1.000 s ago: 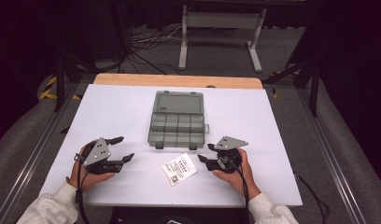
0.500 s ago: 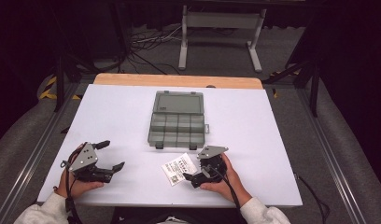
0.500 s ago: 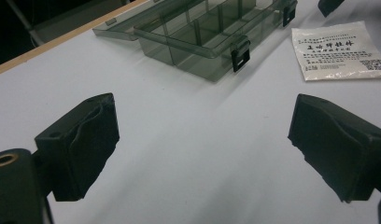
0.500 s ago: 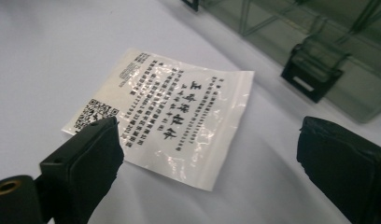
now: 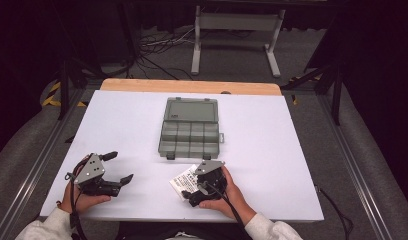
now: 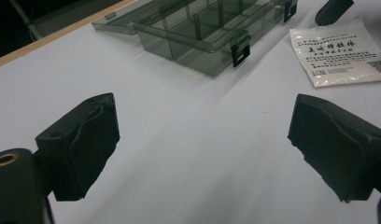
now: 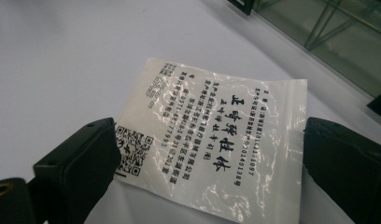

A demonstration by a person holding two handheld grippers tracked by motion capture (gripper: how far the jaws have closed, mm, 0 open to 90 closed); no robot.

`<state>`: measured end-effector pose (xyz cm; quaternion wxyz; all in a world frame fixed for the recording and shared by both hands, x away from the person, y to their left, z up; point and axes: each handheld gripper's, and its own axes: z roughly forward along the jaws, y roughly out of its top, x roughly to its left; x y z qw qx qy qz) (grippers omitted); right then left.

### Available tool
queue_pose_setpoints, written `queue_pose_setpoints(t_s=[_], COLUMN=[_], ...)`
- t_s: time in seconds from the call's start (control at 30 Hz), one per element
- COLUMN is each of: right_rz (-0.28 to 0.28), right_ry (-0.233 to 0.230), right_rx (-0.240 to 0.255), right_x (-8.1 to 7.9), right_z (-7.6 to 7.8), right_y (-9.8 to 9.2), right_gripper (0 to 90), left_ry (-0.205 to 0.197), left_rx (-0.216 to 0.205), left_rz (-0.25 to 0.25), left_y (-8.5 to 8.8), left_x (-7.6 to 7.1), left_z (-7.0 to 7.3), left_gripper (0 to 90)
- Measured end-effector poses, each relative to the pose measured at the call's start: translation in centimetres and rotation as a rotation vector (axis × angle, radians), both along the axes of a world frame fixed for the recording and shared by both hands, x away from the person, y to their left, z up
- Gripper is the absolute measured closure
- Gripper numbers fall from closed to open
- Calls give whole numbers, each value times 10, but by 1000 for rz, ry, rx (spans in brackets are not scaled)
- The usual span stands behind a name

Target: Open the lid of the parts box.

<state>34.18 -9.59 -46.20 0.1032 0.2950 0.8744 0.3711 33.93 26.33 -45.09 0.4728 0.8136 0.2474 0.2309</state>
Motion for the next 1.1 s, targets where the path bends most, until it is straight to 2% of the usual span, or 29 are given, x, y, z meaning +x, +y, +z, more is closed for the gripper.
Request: queue_pose_setpoints(t_s=[0.17,0.3,0.37,0.47,0.5,0.67,0.7,0.77,0.8,0.87,0.93,1.0,1.1], right_rz=[11,17,19,41,41,97,114,121,121,128,131,142,152], right_ry=[13,2,1,-8,-8,-15,-15,-15,-15,-11,-11,-9,-21], right_rx=[-27,-61,-72,-74,-74,-54,-39,-23,-23,-8,-6,5,1], right_x=[-2,-3,-3,-5,-5,-8,-9,-9,-9,-8,-8,-8,-9], right_z=[-1,-2,-1,0,0,3,3,3,3,3,3,3,3], right_y=[14,22,24,25,25,25,25,26,26,26,27,26,26], right_gripper=[28,12,39,135,135,392,518,639,639,738,761,825,838], left_ry=[0,3,4,4,7,7,8,6,6,4,2,4,1], left_rx=[2,3,4,4,3,0,-1,-2,-2,-2,-5,-7,-8], left_rz=[4,3,1,1,-1,-2,-2,-6,-6,-6,-7,-8,-8], left_y=[1,0,0,-1,-1,-2,-2,-2,-2,-1,-1,-1,0], left_x=[0,0,0,0,0,1,1,1,1,1,1,2,2], left_z=[0,0,0,0,0,0,0,0,0,0,0,0,0], left_gripper=[93,93,93,95,95,98,97,97,97,97,97,97,97])
